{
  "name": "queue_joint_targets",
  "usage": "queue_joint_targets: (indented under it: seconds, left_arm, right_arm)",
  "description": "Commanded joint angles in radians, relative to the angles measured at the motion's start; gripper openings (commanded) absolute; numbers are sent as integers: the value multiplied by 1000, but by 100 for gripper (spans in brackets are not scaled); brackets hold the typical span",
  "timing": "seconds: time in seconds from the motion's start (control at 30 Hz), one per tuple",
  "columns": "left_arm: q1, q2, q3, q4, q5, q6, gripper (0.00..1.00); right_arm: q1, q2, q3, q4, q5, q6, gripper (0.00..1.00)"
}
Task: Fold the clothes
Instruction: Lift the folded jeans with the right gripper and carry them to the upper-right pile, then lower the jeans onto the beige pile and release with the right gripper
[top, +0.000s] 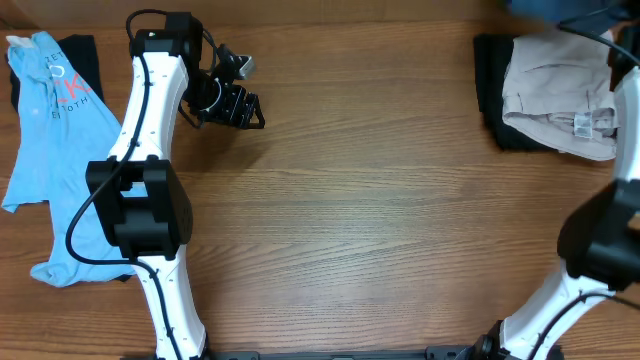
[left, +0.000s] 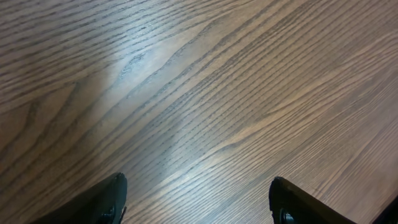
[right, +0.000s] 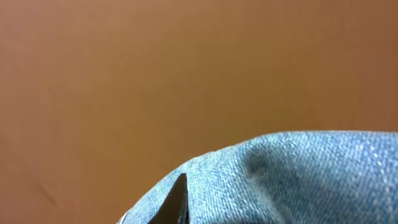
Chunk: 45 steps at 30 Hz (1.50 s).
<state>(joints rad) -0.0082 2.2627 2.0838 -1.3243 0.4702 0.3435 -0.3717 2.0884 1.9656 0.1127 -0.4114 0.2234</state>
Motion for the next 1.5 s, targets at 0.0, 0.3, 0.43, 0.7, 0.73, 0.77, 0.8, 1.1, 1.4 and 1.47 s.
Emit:
queue_joint_targets:
  seconds: [0.0, 0.3, 0.43, 0.7, 0.73, 0.77, 0.8, 1.1, 1.4, 1.47]
  left_arm:
    - [-6, -2, 21, 3, -2, -31, 76]
    - [-13, -2, 21, 29, -5, -79, 80]
    - [-13, -2, 21, 46, -5, -79, 80]
    - [-13, -2, 21, 47, -2, -79, 83]
    - [-13, -2, 21, 47, -2, -79, 84]
    - [-13, -2, 21, 47, -2, -79, 84]
    - [-13, -2, 21, 46, -2, -79, 85]
    - [-13, -2, 21, 50, -2, -79, 86]
    - [-13, -2, 21, 53, -2, -78, 86]
    - [-13, -2, 21, 64, -2, -77, 86]
  right_arm:
    - [-48, 26, 45, 27, 6, -7, 4]
    - [-282, 10, 45, -420, -583, 84, 4]
    - [-298, 10, 45, -777, -637, -77, 4]
    - [-290, 10, 45, -1313, -348, -260, 48]
    - [-290, 10, 45, -1320, -347, -277, 51]
    - [-290, 10, 45, -1315, -337, -282, 55]
    - [-288, 8, 45, -1310, -322, -314, 59]
    - [-33, -24, 45, -1294, 124, -332, 9]
    - [55, -16, -271, -1206, 287, -118, 12]
    - [50, -16, -298, -1219, 278, -118, 17]
